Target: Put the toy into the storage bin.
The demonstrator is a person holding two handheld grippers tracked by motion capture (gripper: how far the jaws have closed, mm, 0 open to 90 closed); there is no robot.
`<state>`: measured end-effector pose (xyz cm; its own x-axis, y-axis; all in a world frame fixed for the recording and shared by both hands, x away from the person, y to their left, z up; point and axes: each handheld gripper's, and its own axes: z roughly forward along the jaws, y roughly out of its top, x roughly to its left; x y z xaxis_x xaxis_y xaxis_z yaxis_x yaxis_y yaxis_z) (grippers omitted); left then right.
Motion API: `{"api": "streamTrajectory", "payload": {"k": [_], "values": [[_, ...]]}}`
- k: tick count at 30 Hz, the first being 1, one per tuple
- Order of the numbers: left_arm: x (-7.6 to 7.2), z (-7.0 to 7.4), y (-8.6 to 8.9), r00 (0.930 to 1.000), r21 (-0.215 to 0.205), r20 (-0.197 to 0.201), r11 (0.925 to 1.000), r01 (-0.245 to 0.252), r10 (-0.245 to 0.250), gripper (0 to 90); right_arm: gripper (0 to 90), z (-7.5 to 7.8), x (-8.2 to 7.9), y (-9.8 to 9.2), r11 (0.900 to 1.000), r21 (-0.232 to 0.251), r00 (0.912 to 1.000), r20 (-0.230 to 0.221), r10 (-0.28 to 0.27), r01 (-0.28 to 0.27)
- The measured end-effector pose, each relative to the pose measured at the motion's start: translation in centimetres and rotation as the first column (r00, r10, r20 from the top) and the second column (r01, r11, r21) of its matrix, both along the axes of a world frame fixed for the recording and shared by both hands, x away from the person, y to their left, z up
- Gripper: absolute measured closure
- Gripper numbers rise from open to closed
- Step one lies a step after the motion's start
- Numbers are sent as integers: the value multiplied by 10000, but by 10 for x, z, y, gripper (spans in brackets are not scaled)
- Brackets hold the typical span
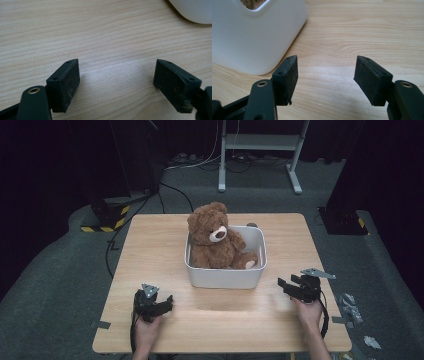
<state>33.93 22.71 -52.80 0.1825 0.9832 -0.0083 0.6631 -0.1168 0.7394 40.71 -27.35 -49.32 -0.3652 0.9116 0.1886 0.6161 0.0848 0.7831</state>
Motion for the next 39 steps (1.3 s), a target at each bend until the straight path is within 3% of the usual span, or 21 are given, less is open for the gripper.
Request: {"api": "streamTrajectory", "payload": {"k": [8, 14, 35, 39], "values": [[0, 0, 0, 10000, -1, -1, 10000, 0, 0, 210, 354, -6, 5, 2, 9992, -385, 9998, -126, -150, 145], [0, 0, 0, 10000, -15, 22, 10000, 10, -10, 209, 352, -9, 8, 6, 9933, -1141, 9997, -123, -221, 205], [1, 0, 0, 10000, -12, 19, 10000, -2, 2, 210, 323, -24, 16, 12, 9829, -1755, 9948, -743, -693, 554], [1, 0, 0, 10000, -11, 18, 10000, -2, 2, 209, 309, -25, 16, 14, 9777, -2009, 9955, -580, -744, 614]]}}
